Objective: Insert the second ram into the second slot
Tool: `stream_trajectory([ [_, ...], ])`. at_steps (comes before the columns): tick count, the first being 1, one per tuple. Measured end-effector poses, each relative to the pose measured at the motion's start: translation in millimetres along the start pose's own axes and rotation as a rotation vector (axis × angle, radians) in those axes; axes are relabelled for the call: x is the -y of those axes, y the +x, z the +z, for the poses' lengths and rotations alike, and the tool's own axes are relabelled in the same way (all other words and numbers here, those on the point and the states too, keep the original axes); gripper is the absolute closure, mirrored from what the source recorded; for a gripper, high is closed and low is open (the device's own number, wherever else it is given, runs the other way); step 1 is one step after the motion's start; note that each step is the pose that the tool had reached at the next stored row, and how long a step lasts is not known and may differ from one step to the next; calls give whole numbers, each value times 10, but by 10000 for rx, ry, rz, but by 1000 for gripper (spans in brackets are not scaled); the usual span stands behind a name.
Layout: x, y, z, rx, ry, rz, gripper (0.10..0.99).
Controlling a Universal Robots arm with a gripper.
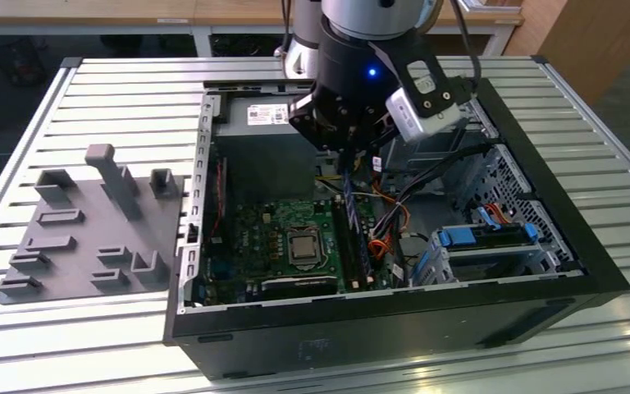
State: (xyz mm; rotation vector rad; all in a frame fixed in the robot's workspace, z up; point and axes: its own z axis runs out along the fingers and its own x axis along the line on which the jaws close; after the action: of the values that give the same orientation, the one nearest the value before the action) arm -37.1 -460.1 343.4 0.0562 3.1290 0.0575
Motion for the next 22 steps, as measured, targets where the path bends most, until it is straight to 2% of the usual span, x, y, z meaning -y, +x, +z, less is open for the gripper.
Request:
stream_trajectory([
  [22,6,-5,160,-14,34,-23,949],
])
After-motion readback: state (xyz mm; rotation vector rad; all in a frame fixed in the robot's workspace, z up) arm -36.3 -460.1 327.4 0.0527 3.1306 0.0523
